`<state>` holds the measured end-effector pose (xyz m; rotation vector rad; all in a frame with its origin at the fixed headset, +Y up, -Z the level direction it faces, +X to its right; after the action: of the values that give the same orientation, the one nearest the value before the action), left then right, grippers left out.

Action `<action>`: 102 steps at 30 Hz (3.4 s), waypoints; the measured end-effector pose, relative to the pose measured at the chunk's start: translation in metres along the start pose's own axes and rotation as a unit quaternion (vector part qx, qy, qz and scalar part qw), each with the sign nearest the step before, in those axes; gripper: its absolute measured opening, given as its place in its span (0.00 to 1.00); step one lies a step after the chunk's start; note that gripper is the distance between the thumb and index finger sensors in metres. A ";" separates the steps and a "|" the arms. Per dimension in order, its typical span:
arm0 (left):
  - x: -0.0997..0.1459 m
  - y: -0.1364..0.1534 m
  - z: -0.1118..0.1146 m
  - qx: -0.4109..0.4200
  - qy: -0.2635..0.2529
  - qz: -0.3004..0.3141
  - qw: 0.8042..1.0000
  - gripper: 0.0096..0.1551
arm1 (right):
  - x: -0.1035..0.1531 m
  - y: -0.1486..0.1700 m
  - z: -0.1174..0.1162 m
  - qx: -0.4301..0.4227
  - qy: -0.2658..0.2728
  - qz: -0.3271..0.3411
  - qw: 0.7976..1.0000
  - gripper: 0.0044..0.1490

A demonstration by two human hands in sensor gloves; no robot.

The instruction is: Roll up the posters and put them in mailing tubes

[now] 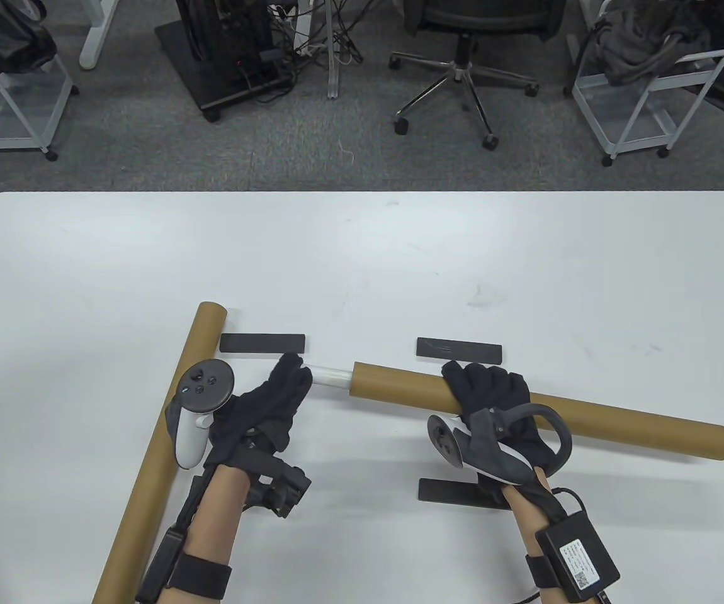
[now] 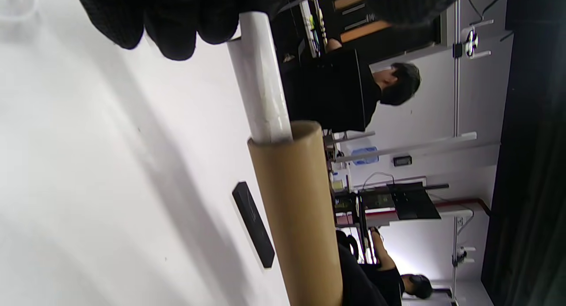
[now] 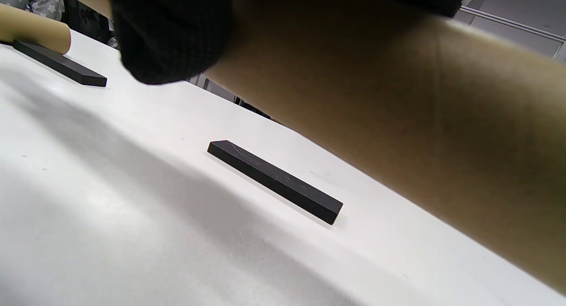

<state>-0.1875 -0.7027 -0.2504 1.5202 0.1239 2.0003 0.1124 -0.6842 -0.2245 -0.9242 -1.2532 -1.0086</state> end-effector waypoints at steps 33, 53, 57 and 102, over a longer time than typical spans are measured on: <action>0.008 -0.015 0.011 -0.414 -0.147 0.000 0.898 0.51 | 0.002 -0.002 -0.001 0.003 -0.004 0.000 1.000 0.52; -0.022 0.011 0.020 -0.641 -0.189 -0.114 0.735 0.44 | 0.002 0.001 -0.003 0.003 -0.016 0.001 1.000 0.52; -0.026 0.016 0.021 -0.651 -0.187 -0.117 0.726 0.44 | 0.002 0.001 -0.003 0.003 -0.016 -0.001 1.000 0.52; -0.021 0.010 -0.004 -0.037 -0.058 0.039 0.997 0.35 | 0.004 -0.009 0.000 0.006 0.002 0.025 1.000 0.52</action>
<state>-0.1924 -0.7206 -0.2655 1.6117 -0.0585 1.9486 0.1041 -0.6876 -0.2203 -0.9379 -1.2258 -0.9630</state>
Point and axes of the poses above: the tracker on the back of each hand, its own y axis roughly to the little-finger side, its own x axis roughly from the fingertips to the wrist, z = x × y, the point moved 1 cm from there along -x, roughly from the wrist to the fingertips, and after that the axes turned 14 degrees about -z, right-handed, at the moved point
